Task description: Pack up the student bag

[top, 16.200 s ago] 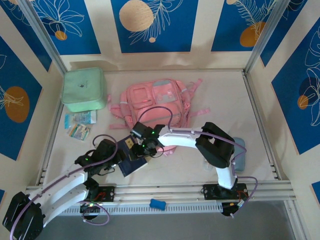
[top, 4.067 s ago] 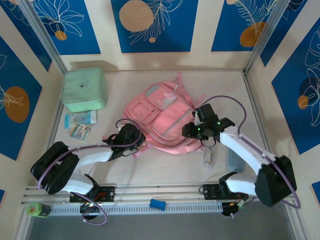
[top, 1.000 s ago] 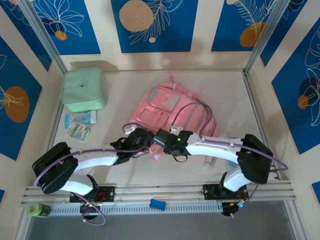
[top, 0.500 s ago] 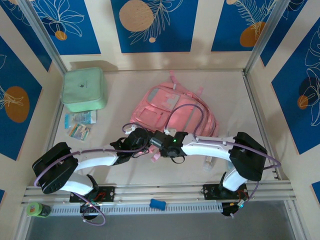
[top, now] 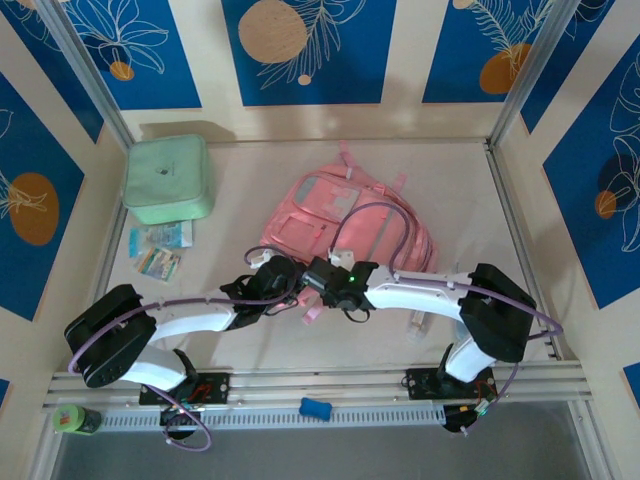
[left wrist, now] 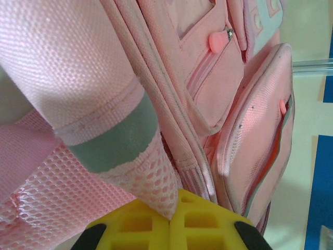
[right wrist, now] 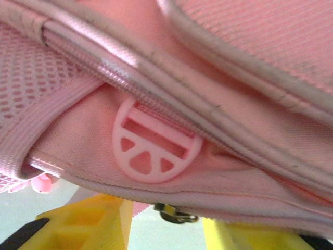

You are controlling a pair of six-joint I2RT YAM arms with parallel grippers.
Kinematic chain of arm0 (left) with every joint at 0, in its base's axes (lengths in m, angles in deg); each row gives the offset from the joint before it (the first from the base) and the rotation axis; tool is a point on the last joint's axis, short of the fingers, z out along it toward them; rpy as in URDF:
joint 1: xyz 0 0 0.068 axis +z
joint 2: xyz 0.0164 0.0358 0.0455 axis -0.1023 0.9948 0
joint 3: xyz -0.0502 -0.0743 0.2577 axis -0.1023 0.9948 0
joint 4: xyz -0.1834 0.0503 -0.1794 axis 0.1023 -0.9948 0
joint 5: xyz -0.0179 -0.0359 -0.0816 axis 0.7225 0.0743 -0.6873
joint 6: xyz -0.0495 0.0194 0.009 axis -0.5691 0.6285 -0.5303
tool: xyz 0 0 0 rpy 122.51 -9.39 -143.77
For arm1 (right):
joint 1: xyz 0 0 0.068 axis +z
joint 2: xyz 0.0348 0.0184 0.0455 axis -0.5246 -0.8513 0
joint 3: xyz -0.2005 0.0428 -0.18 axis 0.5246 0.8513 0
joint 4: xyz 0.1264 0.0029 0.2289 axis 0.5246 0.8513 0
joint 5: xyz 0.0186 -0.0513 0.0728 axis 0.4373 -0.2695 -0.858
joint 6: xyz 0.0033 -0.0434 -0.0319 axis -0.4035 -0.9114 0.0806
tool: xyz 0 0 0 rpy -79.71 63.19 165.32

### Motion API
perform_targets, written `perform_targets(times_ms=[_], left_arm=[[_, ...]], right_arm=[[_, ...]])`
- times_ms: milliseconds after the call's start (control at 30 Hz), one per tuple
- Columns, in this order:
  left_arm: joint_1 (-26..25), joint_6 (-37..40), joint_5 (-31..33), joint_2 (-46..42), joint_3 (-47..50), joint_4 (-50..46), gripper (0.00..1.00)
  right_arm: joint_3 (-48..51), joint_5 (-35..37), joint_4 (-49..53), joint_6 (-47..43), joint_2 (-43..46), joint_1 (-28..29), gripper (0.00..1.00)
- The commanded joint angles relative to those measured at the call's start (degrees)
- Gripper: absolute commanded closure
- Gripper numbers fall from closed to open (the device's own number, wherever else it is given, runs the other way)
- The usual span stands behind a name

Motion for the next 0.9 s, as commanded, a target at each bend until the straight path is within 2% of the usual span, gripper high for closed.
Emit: perform_targets(times_ms=[0, 100, 267, 433, 633, 867], left_arm=[[-0.54, 1.70, 1.36, -1.44, -1.28, 2.29, 1.00], [-0.54, 1.81, 1.84, -1.54, -1.37, 1.87, 1.00], [-0.54, 1.80, 1.50, -0.67, -1.54, 2.76, 1.00], [-0.55, 1.72, 1.13, -0.06, -1.95, 2.27, 1.00], [-0.54, 1.61, 1.05, 0.42, -1.84, 2.70, 1.00], [-0.54, 1.45, 1.69, 0.46, -1.18, 2.66, 1.00]], right_arm=[[0.53, 4.85, 2.86, 1.49, 3.14, -0.72, 0.59], [0.57, 4.99, 2.95, 1.70, 3.15, -1.89, 0.61], [2.20, 1.17, -7.66, -6.07, 2.37, -3.03, 0.65], [1.81, 0.93, -9.76, -8.31, 1.21, -3.78, 0.68], [4.63, -3.50, -19.61, -15.64, 1.21, -4.81, 0.73], [4.76, -5.00, -19.74, -17.76, 2.98, -4.97, 0.84]])
